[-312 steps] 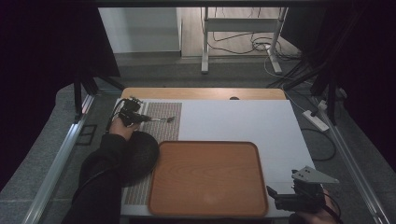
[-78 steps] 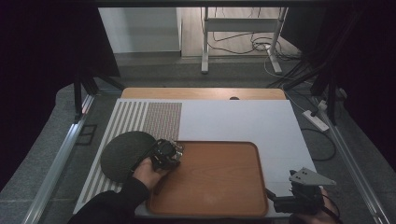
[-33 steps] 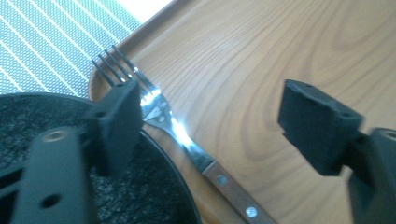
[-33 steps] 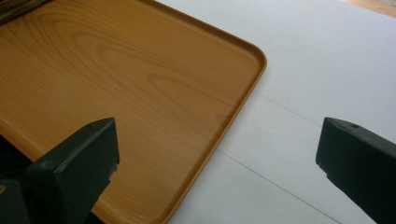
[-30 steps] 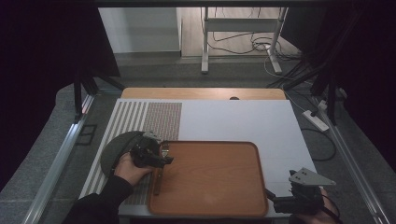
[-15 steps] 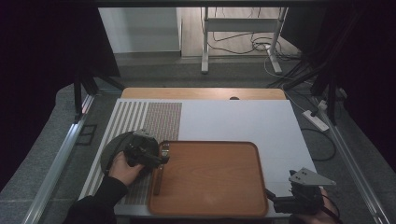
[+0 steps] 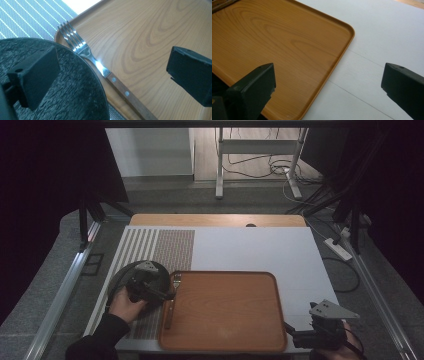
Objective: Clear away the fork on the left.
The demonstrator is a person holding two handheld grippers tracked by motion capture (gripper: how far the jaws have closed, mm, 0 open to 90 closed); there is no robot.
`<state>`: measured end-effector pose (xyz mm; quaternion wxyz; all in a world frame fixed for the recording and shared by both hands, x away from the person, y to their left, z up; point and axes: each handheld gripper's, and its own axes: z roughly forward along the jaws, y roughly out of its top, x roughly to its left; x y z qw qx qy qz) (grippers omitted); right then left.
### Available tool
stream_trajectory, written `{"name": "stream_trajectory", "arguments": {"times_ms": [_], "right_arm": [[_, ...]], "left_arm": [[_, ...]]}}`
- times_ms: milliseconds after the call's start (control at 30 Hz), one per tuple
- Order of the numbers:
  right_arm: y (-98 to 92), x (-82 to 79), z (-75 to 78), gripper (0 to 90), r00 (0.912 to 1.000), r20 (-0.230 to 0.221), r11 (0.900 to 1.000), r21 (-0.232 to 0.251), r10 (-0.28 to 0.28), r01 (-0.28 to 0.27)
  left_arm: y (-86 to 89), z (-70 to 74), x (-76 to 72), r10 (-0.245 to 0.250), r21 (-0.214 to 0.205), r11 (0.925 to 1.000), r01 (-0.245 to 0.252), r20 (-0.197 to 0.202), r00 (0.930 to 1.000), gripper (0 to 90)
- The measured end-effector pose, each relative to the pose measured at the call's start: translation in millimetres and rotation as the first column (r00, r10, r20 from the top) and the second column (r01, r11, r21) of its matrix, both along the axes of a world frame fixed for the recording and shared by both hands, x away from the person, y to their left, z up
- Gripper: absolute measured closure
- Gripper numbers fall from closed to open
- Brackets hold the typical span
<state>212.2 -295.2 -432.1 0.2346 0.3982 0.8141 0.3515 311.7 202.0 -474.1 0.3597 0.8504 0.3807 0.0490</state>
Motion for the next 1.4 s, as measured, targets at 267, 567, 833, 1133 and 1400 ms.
{"name": "stream_trajectory", "arguments": {"times_ms": [267, 567, 833, 1133, 1400], "right_arm": [[0.1, 0.0, 0.0, 0.0, 1.0, -0.002, 1.0, 0.0, 0.0, 0.0], [0.0, 0.3, -0.1, 0.0, 1.0, -0.003, 1.0, 0.0, 0.001, -0.001], [0.0, 0.5, -0.1, 0.0, 1.0, -0.005, 1.0, 0.0, -0.001, 0.001], [-0.9, 1.2, 0.0, 0.0, 0.9999, -0.012, 0.9999, 0.01, -0.005, 0.005], [-2.5, 2.5, 0.1, 0.0, 0.9996, -0.023, 0.9995, 0.026, -0.02, 0.02]], "left_arm": [[4.2, 3.5, -8.1, -0.012, 0.007, 0.9999, 0.011, 0.021, 0.9997, 0.0], [14.6, 6.0, -18.5, 0.037, -0.037, 0.9986, -0.037, 0.016, 0.9992, 0.0], [24.3, 5.6, -25.3, 0.065, -0.067, 0.9957, -0.065, 0.01, 0.9978, 0.0], [27.5, 6.3, -33.7, 0.068, -0.061, 0.9959, -0.067, 0.016, 0.9976, 0.0], [33.3, 6.0, -43.3, 0.075, -0.061, 0.9954, -0.074, 0.015, 0.9971, 0.0]]}}
